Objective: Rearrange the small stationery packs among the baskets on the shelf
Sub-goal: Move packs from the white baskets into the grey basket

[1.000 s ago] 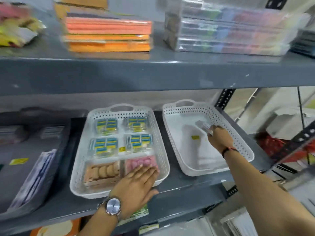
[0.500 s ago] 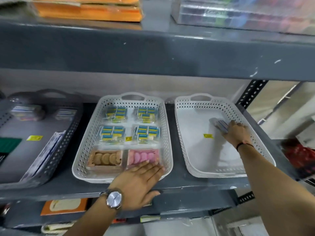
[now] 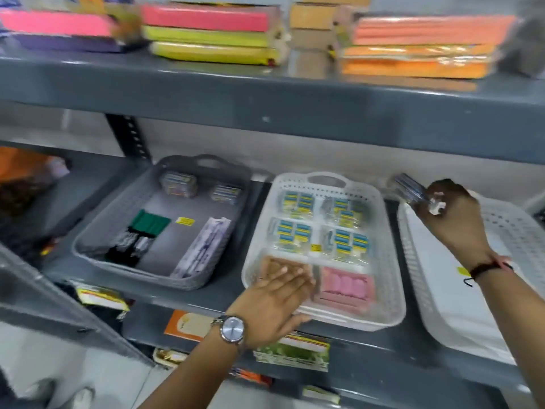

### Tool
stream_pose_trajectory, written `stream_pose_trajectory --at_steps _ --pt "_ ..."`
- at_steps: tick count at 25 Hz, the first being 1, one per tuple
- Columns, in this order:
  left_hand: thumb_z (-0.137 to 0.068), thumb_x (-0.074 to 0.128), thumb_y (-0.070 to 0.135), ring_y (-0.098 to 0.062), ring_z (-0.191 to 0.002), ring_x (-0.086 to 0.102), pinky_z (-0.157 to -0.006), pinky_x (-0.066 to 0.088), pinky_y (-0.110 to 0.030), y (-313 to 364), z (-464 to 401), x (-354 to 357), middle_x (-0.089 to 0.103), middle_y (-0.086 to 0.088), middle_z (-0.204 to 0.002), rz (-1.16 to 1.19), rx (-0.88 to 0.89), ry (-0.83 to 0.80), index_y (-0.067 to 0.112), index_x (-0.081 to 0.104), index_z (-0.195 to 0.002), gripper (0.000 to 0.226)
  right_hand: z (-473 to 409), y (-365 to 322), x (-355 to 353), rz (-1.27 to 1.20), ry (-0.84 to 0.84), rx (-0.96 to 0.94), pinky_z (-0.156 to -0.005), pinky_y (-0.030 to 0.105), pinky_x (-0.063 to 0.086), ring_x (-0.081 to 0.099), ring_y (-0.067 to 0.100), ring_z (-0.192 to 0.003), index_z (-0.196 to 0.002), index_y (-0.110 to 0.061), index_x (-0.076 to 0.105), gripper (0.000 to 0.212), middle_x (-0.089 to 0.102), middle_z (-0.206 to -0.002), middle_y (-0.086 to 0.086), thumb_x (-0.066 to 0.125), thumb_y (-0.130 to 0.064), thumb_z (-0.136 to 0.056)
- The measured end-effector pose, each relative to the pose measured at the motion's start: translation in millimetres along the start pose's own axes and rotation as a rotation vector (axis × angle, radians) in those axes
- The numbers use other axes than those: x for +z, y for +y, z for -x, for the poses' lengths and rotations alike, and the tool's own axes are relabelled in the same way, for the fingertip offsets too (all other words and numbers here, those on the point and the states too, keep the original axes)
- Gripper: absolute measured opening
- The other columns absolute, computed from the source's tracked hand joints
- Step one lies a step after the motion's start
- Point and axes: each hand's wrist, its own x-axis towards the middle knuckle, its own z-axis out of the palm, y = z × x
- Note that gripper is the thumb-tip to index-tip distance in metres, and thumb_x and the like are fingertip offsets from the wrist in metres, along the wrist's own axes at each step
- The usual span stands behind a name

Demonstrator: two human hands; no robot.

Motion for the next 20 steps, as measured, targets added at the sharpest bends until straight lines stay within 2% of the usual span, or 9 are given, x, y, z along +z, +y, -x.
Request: stream_pose_trajectory --at_steps 2,5,10,12,14,17,20 --pt "-0.082 0.036 0.044 -0.012 -0.108 0.064 -0.088 0.053 -0.032 -41 33 -11 0.07 0.002 -0.115 -0.039 -0.122 -0.015 0.014 0.067 -0.112 0.053 -9 -58 24 -0.071 -0.045 -0.115 -0.077 0.041 0.046 0.061 0.043 -0.09 -0.089 0.006 0.063 0.02 0.065 -0.093 0.028 0.071 0.002 -0.072" --pt "-0.082 0.036 0.042 -0.016 -0.102 0.068 -0.081 0.057 -0.034 -88 69 -22 0.071 -0.003 -0.113 -0.079 -0.251 -0.058 0.01 0.068 -0.11 0.054 -13 -131 63 -0.146 -0.096 -0.211 -0.078 0.034 0.04 0.062 0.04 -0.091 -0.091 0.005 0.063 0.021 0.065 -0.094 0.027 0.071 0.002 -0.071" --pt "-0.081 0.033 0.046 -0.013 -0.097 0.07 -0.081 0.057 -0.028 -121 109 -12 0.074 0.002 -0.104 -0.06 -0.255 -0.076 0.014 0.07 -0.105 0.055 -15 -224 151 -0.247 -0.287 -0.248 -0.081 0.037 0.047 0.061 0.036 -0.094 -0.098 0.0 0.06 0.023 0.063 -0.104 0.022 0.065 -0.006 -0.075" --pt "-0.081 0.033 0.047 -0.012 -0.097 0.069 -0.082 0.056 -0.026 -123 111 -7 0.075 0.003 -0.104 -0.027 -0.247 -0.05 0.014 0.071 -0.104 0.055 -15 -248 184 -0.181 -0.338 -0.228 -0.08 0.036 0.048 0.062 0.035 -0.097 -0.102 -0.007 0.059 0.026 0.063 -0.11 0.018 0.064 -0.014 -0.077" --pt "-0.081 0.032 0.048 -0.012 -0.095 0.07 -0.081 0.056 -0.025 -124 111 -5 0.075 0.002 -0.102 0.01 -0.238 -0.02 0.014 0.071 -0.103 0.055 -16 -260 212 -0.027 -0.393 -0.198 -0.087 0.038 0.046 0.057 0.034 -0.108 -0.108 -0.014 0.059 0.032 0.064 -0.116 0.015 0.062 -0.024 -0.078" --pt "-0.081 0.03 0.049 -0.011 -0.094 0.07 -0.08 0.055 -0.022 -123 114 -1 0.075 0.003 -0.101 0.046 -0.256 -0.023 0.015 0.071 -0.103 0.057 -20 -263 242 0.2 -0.45 -0.125 -0.096 0.042 0.038 0.045 0.033 -0.118 -0.114 -0.019 0.056 0.037 0.066 -0.114 0.016 0.059 -0.03 -0.079" --pt "-0.08 0.029 0.05 -0.009 -0.094 0.07 -0.08 0.054 -0.021 -121 116 1 0.075 0.005 -0.101 0.043 -0.252 -0.044 0.017 0.071 -0.103 0.058 -21 -259 259 0.257 -0.479 -0.057 -0.098 0.046 0.033 0.04 0.035 -0.12 -0.114 -0.02 0.053 0.038 0.066 -0.109 0.018 0.058 -0.032 -0.079"
